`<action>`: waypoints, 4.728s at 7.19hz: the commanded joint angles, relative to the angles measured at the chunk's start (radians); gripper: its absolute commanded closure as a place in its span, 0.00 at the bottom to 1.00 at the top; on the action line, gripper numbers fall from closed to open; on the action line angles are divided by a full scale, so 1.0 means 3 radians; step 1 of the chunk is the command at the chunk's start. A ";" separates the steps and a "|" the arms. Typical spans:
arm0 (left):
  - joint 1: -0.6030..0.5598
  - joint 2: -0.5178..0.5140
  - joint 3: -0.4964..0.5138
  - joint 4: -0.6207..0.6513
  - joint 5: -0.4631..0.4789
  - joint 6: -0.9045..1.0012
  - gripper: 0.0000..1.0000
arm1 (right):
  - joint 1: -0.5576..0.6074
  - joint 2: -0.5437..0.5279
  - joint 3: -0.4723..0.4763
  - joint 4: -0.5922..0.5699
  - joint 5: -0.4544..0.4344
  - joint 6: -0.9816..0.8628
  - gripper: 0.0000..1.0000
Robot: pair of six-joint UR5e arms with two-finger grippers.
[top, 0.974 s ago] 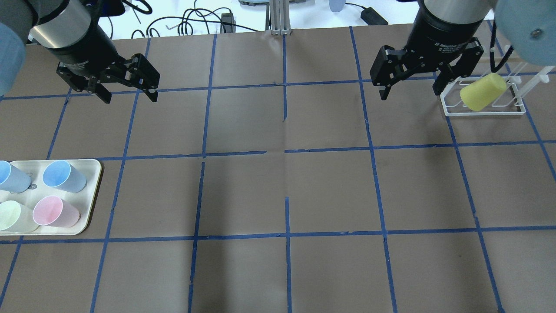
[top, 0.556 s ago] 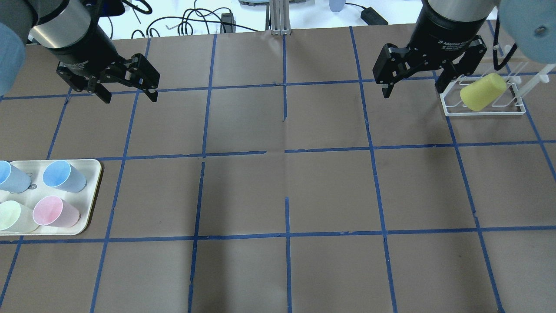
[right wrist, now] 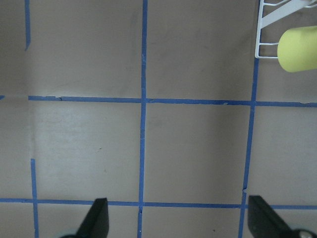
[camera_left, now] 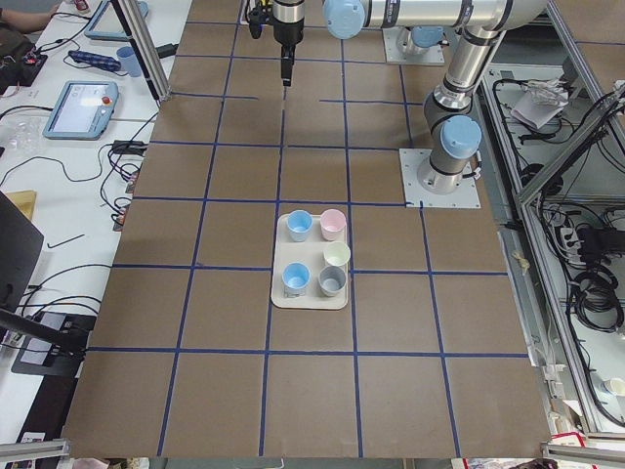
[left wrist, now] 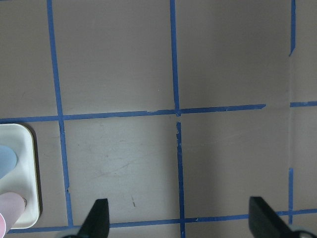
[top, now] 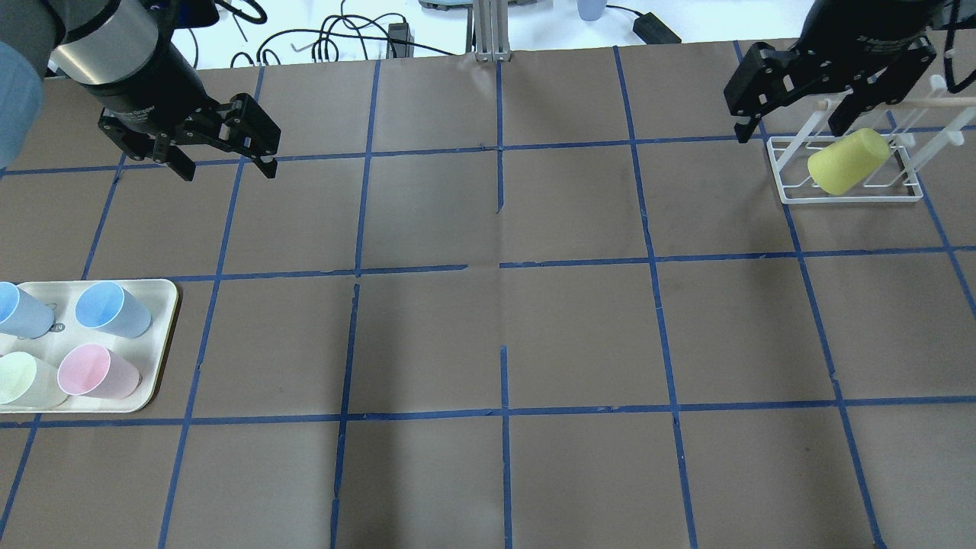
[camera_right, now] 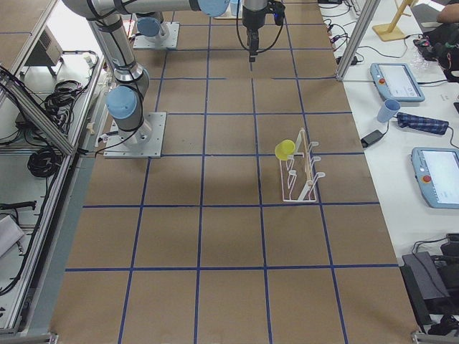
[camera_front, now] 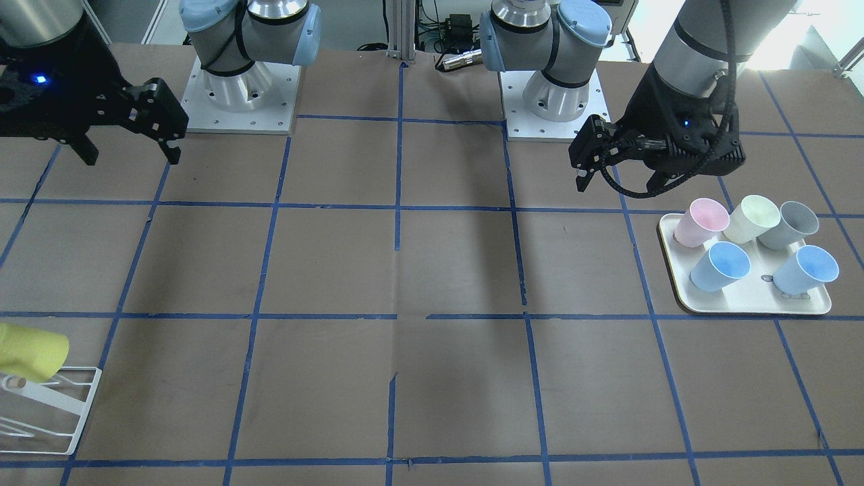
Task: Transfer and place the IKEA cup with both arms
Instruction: 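Move the right gripper toward the yellow cup on the white rack, then lower the right gripper onto the yellow cup and close on it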
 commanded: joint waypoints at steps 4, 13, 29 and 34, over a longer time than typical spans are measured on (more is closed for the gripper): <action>0.0000 0.0010 -0.0004 -0.0008 0.0002 0.0000 0.00 | -0.1088 0.0433 -0.0011 -0.0309 0.0362 -0.1458 0.00; 0.0000 0.0005 -0.0004 -0.0003 0.0002 0.0000 0.00 | -0.1253 0.1124 0.0132 -0.1287 0.0510 -0.4057 0.00; 0.0000 0.0026 -0.0014 -0.0003 0.0002 0.0000 0.00 | -0.1248 0.1498 0.0132 -0.1537 0.0613 -0.4389 0.20; 0.0000 0.0026 -0.0014 -0.0003 -0.0003 0.0000 0.00 | -0.1248 0.1463 0.0076 -0.1522 0.0582 -0.4374 0.41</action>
